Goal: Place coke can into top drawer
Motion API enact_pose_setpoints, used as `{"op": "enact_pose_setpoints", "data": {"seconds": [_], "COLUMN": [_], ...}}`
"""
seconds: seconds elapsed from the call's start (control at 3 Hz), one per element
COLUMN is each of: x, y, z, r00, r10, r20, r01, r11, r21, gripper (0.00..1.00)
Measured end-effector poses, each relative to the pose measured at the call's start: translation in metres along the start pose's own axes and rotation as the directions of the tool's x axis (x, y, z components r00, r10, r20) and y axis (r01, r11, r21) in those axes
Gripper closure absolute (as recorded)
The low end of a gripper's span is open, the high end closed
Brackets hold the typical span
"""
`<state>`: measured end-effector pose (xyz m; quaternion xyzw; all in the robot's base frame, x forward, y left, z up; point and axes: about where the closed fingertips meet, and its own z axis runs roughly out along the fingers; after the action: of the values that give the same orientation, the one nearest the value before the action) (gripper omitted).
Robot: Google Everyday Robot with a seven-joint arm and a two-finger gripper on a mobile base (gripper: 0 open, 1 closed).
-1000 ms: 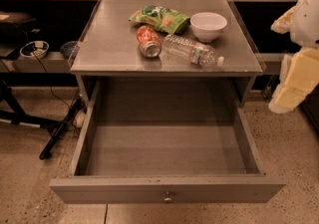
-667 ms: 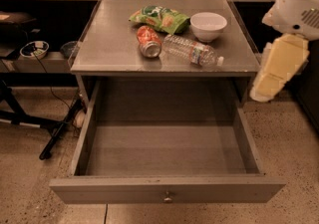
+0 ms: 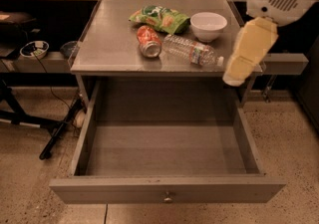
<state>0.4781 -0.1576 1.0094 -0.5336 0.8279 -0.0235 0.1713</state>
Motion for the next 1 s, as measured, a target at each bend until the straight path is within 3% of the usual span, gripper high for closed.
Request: {"op": "enact_pose_setpoints", "data": {"seconds": [0.67, 1.0], "x": [-0.05, -0.067], "y": [-0.01, -0.016], "z": [0.005, 0.007], "r00": [0.999, 0.997], "r10": [0.034, 0.079], "r20": [-0.017, 0.017], "r01": [-0.033, -0.079], "r11": [0.9991, 0.9962], "r21": [0.026, 0.037], "gripper": [0.0, 0.0]}}
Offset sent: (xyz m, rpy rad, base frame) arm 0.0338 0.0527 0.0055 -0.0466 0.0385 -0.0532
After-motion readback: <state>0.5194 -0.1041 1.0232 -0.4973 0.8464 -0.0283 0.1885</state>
